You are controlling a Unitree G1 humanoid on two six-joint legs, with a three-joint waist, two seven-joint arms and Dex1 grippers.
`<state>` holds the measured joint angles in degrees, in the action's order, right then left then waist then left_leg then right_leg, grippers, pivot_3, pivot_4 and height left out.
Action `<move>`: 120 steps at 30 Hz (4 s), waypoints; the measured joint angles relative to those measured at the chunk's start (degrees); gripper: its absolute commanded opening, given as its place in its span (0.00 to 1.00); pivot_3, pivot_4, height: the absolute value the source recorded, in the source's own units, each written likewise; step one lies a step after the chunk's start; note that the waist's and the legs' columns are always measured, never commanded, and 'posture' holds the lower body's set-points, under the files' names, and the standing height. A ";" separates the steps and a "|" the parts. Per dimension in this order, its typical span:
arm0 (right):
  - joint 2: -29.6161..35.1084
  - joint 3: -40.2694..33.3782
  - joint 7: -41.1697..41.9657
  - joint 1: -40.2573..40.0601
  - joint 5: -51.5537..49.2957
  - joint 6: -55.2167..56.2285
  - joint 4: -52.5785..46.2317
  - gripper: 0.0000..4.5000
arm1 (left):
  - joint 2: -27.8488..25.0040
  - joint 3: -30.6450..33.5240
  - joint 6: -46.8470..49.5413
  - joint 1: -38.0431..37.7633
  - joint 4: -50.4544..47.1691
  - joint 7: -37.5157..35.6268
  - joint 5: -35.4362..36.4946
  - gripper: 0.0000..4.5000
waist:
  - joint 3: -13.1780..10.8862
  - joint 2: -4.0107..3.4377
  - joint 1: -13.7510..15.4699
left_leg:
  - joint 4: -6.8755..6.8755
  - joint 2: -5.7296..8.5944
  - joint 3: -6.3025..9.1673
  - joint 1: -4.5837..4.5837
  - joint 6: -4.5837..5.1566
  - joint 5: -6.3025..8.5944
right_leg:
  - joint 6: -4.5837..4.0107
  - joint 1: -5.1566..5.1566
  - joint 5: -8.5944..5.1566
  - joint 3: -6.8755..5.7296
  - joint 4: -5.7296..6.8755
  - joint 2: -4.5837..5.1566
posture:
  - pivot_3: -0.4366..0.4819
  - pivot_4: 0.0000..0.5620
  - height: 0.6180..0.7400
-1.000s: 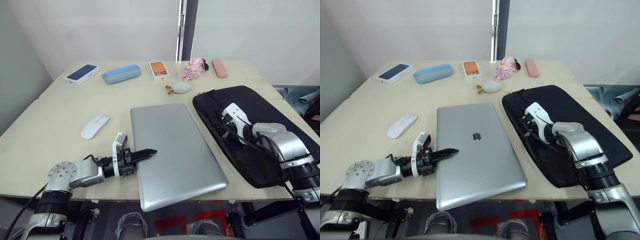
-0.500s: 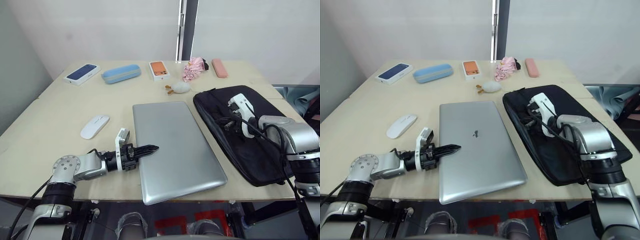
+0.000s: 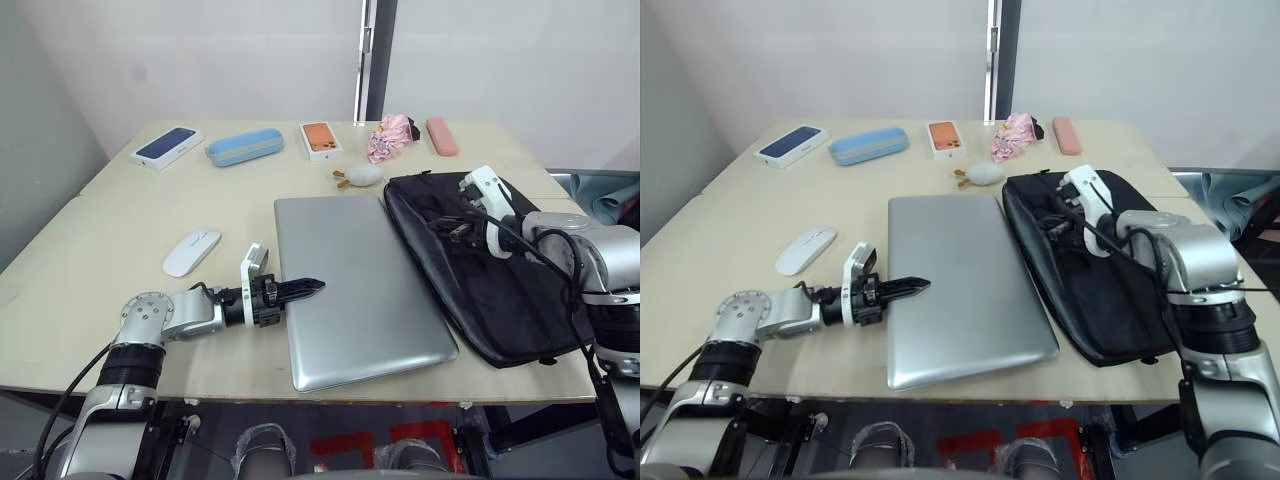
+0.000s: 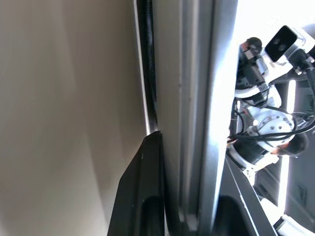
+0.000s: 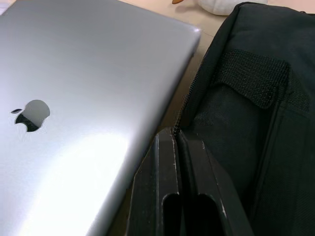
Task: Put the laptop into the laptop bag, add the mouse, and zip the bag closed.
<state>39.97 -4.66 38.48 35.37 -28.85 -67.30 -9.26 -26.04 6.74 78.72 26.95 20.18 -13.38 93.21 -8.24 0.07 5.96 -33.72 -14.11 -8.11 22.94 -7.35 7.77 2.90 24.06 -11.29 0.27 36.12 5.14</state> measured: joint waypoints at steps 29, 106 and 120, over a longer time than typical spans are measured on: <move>-4.97 -2.43 -7.00 0.00 -5.89 -5.71 -4.29 0.01 | 13.92 1.24 -2.25 11.07 9.40 -9.83 -23.10 0.07 | -0.01 0.01 0.17 | 0.04 0.03 0.00 0.06 0.02 -0.02 | 0.09 0.00 0.05 -0.01 -0.11 0.03 | 0.48 0.27 1.00; -22.16 -10.99 -20.14 1.59 -13.93 -22.01 -13.64 0.00 | 26.07 8.08 -4.87 8.11 0.14 -11.21 -38.86 0.74 | 0.01 -0.16 0.23 | 0.54 0.14 -0.04 0.09 -0.03 -0.07 | 0.59 -0.04 0.30 -0.05 -0.77 0.13 | 0.48 0.27 1.00; -20.68 -9.99 -18.98 1.67 -13.96 -20.72 -12.76 0.00 | 26.54 9.08 -5.08 6.53 -0.83 -11.42 -38.97 0.04 | 0.01 -0.16 0.27 | 0.54 0.14 -0.03 0.10 -0.02 -0.08 | 0.59 -0.04 0.30 -0.06 -0.78 0.13 | 0.48 0.27 1.00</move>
<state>19.29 -14.65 19.49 37.04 -42.82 -88.02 -22.03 0.51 15.82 73.64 33.48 19.35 -24.80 54.24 -8.23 -0.10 6.23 -33.18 -13.97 -8.14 23.04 -7.38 7.69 3.49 24.02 -11.00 0.21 35.34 5.28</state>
